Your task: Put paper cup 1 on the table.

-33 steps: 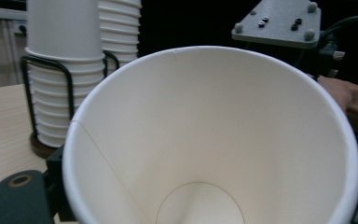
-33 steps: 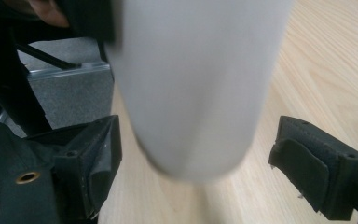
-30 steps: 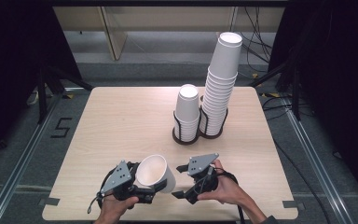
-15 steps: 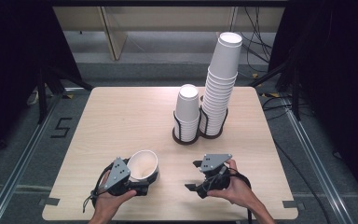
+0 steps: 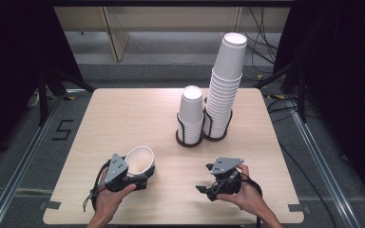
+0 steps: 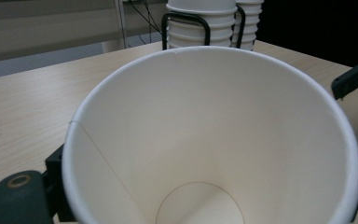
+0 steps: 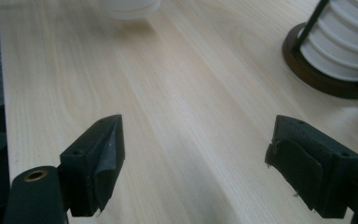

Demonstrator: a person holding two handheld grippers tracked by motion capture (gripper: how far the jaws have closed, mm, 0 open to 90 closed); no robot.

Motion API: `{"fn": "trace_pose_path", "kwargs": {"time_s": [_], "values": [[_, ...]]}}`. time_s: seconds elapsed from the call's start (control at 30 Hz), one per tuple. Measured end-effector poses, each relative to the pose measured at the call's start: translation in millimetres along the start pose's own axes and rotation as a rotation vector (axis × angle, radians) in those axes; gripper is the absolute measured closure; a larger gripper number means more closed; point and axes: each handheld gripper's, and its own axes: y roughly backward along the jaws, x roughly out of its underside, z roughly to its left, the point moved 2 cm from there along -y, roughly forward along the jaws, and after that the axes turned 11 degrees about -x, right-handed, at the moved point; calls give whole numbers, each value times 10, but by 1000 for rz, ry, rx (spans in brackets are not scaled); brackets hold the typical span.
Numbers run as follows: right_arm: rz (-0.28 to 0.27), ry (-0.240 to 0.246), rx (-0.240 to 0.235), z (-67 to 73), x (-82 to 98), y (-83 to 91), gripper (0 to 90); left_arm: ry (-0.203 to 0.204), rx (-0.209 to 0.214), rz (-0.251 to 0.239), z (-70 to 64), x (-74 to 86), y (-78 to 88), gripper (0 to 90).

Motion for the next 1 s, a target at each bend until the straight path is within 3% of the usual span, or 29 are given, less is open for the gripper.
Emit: {"fn": "trace_pose_path", "kwargs": {"time_s": [0.27,0.43,0.6,0.67,0.73,0.9,1.0], "values": [[-22,-46,43,-54,53,66,191,-2,-44,8,198,-71,-199,127],[-13,-31,50,-67,70,86,192,8,-73,19,364,-100,-351,126],[-16,-45,53,-60,86,96,192,-13,-135,53,533,-79,-529,125],[-15,-21,61,-71,91,100,192,-20,-164,63,606,-65,-593,124],[-4,-46,48,-54,104,97,192,-4,-184,70,679,-52,-641,123],[-7,-32,47,-61,120,100,192,64,-206,68,809,-17,-748,121],[-9,-20,49,-59,123,102,192,65,-223,68,852,-14,-818,120]]}}
